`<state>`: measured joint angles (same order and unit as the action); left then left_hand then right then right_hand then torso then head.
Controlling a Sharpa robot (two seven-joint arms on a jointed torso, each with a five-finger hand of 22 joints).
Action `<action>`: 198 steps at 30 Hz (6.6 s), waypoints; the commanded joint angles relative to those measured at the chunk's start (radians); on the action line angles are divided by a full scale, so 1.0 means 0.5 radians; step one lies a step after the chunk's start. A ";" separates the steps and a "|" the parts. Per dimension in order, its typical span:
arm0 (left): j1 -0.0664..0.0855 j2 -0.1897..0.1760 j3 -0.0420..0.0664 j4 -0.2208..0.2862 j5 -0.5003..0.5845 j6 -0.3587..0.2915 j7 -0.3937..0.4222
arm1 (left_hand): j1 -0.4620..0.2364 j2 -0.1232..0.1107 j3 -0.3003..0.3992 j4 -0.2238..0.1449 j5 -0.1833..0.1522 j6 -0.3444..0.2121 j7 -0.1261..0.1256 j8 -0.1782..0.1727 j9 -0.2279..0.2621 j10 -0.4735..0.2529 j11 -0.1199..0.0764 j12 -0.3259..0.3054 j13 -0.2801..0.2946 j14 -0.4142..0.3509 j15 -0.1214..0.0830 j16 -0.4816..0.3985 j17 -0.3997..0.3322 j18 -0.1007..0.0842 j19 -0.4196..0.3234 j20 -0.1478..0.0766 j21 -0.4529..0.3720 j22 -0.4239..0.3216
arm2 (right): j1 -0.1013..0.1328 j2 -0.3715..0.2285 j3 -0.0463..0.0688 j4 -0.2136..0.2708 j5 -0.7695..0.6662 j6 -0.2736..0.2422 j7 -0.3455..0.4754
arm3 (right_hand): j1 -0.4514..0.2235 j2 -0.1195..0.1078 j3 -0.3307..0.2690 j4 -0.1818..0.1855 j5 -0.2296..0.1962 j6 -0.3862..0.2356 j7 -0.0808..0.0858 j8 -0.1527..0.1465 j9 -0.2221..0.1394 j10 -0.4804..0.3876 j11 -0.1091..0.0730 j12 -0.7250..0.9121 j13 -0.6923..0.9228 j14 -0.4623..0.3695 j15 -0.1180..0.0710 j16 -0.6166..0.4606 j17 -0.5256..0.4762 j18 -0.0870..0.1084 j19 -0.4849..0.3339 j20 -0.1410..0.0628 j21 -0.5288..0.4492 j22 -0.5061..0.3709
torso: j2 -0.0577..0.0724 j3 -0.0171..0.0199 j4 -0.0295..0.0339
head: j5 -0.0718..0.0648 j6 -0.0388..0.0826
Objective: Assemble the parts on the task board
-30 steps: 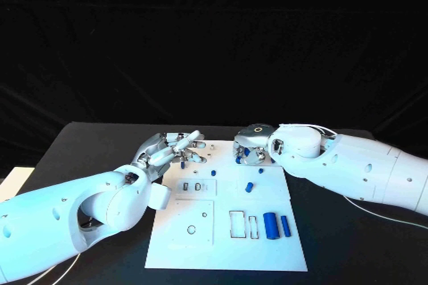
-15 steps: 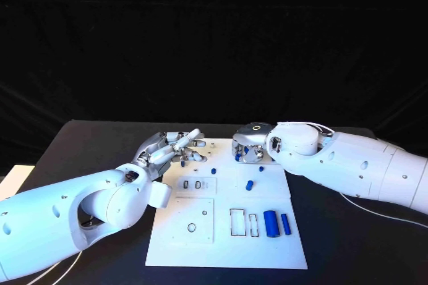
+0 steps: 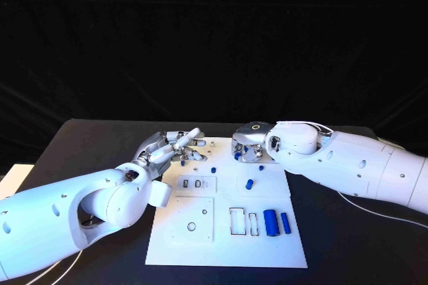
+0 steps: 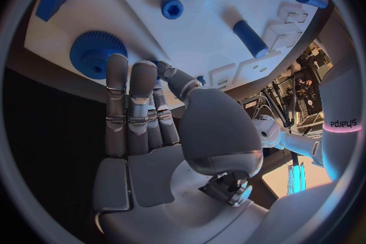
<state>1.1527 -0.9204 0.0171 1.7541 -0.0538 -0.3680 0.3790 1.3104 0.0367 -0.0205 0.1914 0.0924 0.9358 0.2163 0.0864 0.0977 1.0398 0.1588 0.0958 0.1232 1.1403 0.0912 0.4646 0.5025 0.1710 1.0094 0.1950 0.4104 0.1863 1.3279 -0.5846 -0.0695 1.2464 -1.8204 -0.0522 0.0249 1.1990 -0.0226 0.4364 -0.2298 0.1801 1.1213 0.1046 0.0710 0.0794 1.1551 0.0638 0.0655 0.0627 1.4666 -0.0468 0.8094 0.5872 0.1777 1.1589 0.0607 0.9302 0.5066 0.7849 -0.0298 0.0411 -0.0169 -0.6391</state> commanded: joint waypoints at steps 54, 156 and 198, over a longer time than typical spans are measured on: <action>0.002 -0.029 0.002 0.007 0.000 0.053 0.045 | 0.009 0.027 0.002 -0.023 0.006 -0.005 0.021 -0.016 0.005 -0.019 0.009 -0.015 0.005 -0.058 0.008 -0.003 0.010 0.015 -0.041 0.009 0.001 -0.001 | -0.024 0.269 0.047 -0.204 0.034 -0.523 -0.143 | 0.041 -0.003 0.122 0.016 -0.027 0.065 0.040 0.002 0.021 0.073 0.011 -0.005 0.000 -0.001 0.052 0.126 0.122 -0.015 0.004 0.036 0.126 0.132 | 0.054 -0.0301 0.040 | -0.005 0.042; 0.001 -0.033 0.001 -0.044 0.015 0.062 0.036 | 0.012 0.036 0.006 -0.028 0.006 -0.001 0.022 -0.016 0.008 -0.017 0.010 -0.015 0.008 -0.074 0.010 -0.007 0.014 0.016 -0.054 0.013 -0.002 -0.002 | -0.036 -0.208 0.086 0.077 0.737 -0.165 -0.542 | 0.074 -0.121 -0.500 0.362 0.131 -0.396 0.104 0.066 -0.011 0.568 0.006 2.645 2.607 0.152 0.072 1.359 1.648 -0.196 0.442 0.064 0.895 1.300 | 0.024 -0.0126 -0.019 | 0.009 0.017; 0.001 -0.032 0.001 -0.053 0.015 0.073 0.033 | 0.012 0.038 0.006 -0.029 0.006 -0.001 0.022 -0.016 0.008 -0.016 0.010 -0.015 0.008 -0.076 0.010 -0.007 0.015 0.017 -0.056 0.013 -0.003 -0.003 | -0.082 -0.170 0.084 0.069 0.286 -0.325 -0.555 | 0.139 0.009 -0.343 0.307 0.029 -0.219 0.064 0.171 0.022 0.622 -0.027 2.708 2.695 0.152 0.044 1.374 1.671 -0.206 0.465 0.051 0.934 1.368 | 0.024 -0.0143 -0.020 | 0.016 0.002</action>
<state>1.1526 -0.9375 0.0171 1.7273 -0.0465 -0.3554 0.3856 1.3183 0.0446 -0.0185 0.1841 0.0924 0.9360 0.2230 0.0833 0.1010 1.0364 0.1624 0.0922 0.1263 1.1082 0.0948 0.4646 0.5092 0.1707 0.9880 0.2020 0.4104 0.1860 1.2939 -0.6699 -0.0233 1.2828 -1.5912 -0.1844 -0.2409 1.2626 -0.0353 0.2604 -0.0760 0.1954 1.0025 0.1414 0.1504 0.0830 1.4611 0.0510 1.4160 1.3073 1.4640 -0.0181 1.4920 1.3074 0.0919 1.3881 0.0859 1.3929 1.1894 0.7974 -0.0364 0.0314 -0.0092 -0.6385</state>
